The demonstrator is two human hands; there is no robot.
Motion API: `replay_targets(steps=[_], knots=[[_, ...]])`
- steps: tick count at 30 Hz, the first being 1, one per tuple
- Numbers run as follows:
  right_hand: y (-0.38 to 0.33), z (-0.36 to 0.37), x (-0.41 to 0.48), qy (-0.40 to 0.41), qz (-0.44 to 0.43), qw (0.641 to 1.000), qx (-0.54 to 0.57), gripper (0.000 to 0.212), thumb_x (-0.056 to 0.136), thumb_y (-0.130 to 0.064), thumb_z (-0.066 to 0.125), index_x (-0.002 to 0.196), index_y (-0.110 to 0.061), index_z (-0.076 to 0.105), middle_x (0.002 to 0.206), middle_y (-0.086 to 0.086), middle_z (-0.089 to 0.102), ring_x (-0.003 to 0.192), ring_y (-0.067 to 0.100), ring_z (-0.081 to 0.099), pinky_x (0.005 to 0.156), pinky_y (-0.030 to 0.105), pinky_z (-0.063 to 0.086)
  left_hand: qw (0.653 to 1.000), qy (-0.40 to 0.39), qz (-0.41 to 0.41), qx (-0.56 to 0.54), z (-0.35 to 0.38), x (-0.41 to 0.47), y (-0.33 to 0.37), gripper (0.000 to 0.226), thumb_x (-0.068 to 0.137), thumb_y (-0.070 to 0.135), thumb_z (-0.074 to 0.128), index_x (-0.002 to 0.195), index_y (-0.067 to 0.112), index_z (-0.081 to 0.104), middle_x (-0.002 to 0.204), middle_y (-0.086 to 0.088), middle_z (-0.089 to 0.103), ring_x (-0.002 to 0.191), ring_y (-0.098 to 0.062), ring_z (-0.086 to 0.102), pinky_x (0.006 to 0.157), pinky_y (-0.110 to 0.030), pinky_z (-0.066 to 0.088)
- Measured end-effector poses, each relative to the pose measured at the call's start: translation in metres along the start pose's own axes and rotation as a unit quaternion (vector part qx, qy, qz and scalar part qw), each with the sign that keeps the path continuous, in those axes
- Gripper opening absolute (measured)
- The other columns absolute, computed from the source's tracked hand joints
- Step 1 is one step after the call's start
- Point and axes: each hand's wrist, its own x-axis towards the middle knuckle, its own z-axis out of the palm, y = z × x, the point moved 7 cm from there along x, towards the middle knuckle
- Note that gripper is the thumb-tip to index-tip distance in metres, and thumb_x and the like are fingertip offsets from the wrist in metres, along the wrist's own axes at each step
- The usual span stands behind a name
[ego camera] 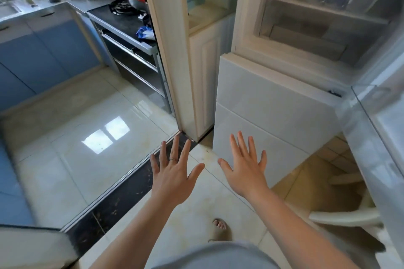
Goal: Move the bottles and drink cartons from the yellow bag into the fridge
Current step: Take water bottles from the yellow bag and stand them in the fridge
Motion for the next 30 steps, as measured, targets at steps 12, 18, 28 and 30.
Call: replay_targets(steps=[12, 18, 28, 30], knots=[[0.03, 0.065, -0.201, -0.016, 0.066, 0.997, 0.022, 0.074, 0.097, -0.064, 0.021, 0.154, -0.034, -0.015, 0.16, -0.009, -0.029, 0.147, 0.021, -0.029, 0.117, 0.056, -0.013, 0.997, -0.057, 0.043, 0.012, 0.068, -0.178, 0.008, 0.084, 0.073, 0.084, -0.017, 0.147, 0.045, -0.026, 0.152, 0.011, -0.041, 0.139, -0.026, -0.041, 0.112, -0.055, -0.026], [0.074, 0.077, -0.278, -0.023, 0.086, 0.996, 0.02, 0.073, 0.097, -0.064, 0.02, 0.154, -0.034, -0.016, 0.16, -0.009, -0.03, 0.146, 0.021, -0.03, 0.117, 0.056, -0.014, 0.994, -0.073, 0.077, 0.014, 0.09, -0.243, 0.047, 0.084, 0.076, 0.083, -0.015, 0.149, 0.044, -0.025, 0.155, 0.009, -0.038, 0.14, -0.026, -0.04, 0.115, -0.057, -0.021], [0.224, 0.068, -0.41, -0.007, 0.12, 0.992, 0.028, 0.074, 0.098, -0.062, 0.023, 0.155, -0.032, -0.013, 0.161, -0.01, -0.027, 0.148, 0.02, -0.027, 0.117, 0.055, -0.014, 0.986, -0.096, 0.133, 0.027, 0.145, -0.355, 0.188, 0.081, 0.084, 0.078, -0.003, 0.153, 0.038, -0.018, 0.159, 0.004, -0.03, 0.145, -0.029, -0.032, 0.116, -0.056, -0.015], [0.266, 0.062, -0.441, -0.001, 0.129, 0.991, 0.029, 0.073, 0.098, -0.063, 0.024, 0.155, -0.033, -0.013, 0.161, -0.01, -0.025, 0.148, 0.02, -0.026, 0.117, 0.056, -0.013, 0.985, -0.099, 0.137, 0.023, 0.161, -0.38, 0.227, 0.08, 0.085, 0.078, -0.001, 0.153, 0.038, -0.017, 0.16, 0.004, -0.029, 0.145, -0.029, -0.031, 0.117, -0.057, -0.014]])
